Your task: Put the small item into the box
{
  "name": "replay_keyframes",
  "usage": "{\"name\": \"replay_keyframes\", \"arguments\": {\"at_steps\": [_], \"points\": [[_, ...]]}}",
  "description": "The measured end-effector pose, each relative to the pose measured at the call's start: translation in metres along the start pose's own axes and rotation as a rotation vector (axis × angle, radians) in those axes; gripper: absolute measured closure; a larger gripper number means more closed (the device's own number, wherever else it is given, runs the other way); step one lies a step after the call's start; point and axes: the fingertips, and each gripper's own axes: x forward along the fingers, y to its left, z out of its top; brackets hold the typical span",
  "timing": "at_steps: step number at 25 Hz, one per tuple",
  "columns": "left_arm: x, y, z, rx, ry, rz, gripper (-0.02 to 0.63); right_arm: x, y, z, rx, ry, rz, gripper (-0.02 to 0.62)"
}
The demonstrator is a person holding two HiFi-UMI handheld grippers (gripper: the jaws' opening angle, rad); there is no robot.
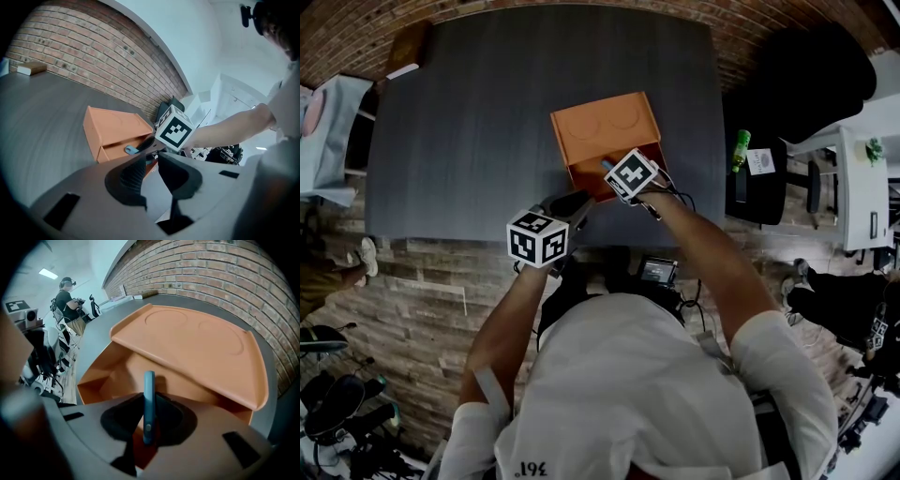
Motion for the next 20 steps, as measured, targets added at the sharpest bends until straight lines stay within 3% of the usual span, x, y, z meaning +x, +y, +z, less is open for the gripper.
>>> {"name": "replay_keyframes", "arguments": {"at_steps": [13, 20], "points": [[-0.0039, 0.0006, -0.0006, -0.021, -0.012, -0.001, 0.526, 0.0039, 0.0003, 0.0005, -0.004, 0.012, 0.035, 0.492], [-0.0067, -0.0031, 0.0039, -0.018, -0.026, -0.004, 0.526, -0.0018, -0.0040, 0.0021, -0.001, 0.000, 0.011, 0.460]]}}
